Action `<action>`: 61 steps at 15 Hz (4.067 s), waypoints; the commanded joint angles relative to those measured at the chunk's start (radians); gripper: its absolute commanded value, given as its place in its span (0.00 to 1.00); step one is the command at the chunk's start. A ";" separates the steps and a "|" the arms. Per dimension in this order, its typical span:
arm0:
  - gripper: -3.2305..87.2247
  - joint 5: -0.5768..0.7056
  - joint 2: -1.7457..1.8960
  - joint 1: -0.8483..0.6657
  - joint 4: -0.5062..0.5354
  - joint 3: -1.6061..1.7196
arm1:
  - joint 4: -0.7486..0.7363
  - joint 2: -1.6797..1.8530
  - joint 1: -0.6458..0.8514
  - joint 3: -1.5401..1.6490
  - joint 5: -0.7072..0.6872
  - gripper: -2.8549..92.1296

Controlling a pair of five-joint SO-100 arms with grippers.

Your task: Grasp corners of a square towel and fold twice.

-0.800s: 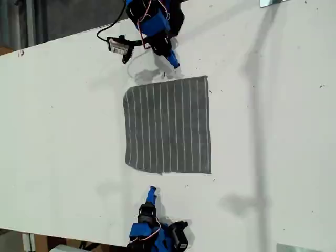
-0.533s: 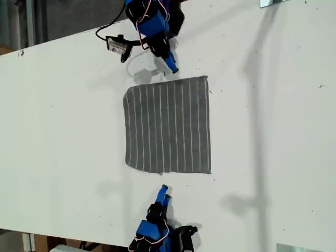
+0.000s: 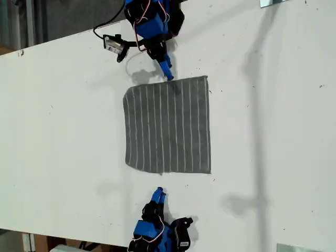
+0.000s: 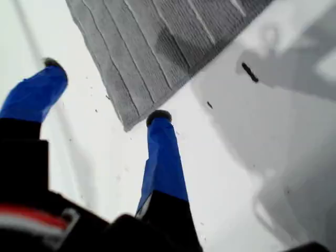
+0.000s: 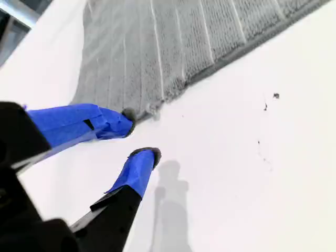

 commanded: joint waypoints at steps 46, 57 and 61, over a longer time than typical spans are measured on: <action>0.03 -0.028 -2.583 0.580 0.095 -2.114 | -0.081 -1.694 -0.390 -0.946 0.121 0.03; 0.03 0.252 -2.186 0.488 0.212 -2.181 | 0.238 -1.483 -0.245 -1.233 -0.048 0.03; 0.03 0.305 -1.982 0.304 0.284 -2.011 | 0.227 -1.342 0.006 -1.232 -0.264 0.03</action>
